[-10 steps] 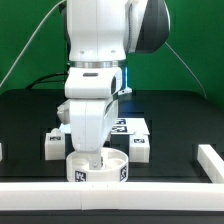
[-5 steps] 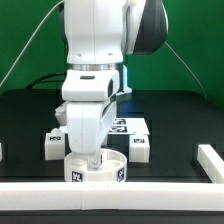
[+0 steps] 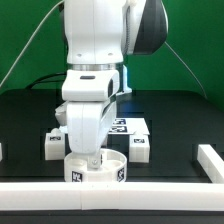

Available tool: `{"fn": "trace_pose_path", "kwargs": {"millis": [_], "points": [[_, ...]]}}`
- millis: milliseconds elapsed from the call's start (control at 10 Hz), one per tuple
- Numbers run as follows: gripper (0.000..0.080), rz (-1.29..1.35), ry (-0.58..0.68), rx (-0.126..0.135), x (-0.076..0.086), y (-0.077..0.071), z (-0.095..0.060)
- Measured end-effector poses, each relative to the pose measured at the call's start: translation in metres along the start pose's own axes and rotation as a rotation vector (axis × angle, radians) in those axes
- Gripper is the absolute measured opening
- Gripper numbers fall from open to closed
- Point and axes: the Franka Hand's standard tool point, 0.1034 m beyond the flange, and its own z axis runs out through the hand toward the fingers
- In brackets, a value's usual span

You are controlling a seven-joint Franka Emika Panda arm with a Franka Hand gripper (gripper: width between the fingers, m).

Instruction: Assemble stool

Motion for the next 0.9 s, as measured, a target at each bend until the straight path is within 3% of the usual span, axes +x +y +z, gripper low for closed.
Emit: {"fn": "trace_pose_path", "kwargs": {"millis": [300,600,900], "points": [[0.0322,-0.047,0.008,-0.007,0.036,0.016,-0.006],[0.0324,-0.028,0.007,0.037,0.082,0.012,0.001],[0.0324,-0.001,0.010,0.038,0.113,0.008,0.004]]}}
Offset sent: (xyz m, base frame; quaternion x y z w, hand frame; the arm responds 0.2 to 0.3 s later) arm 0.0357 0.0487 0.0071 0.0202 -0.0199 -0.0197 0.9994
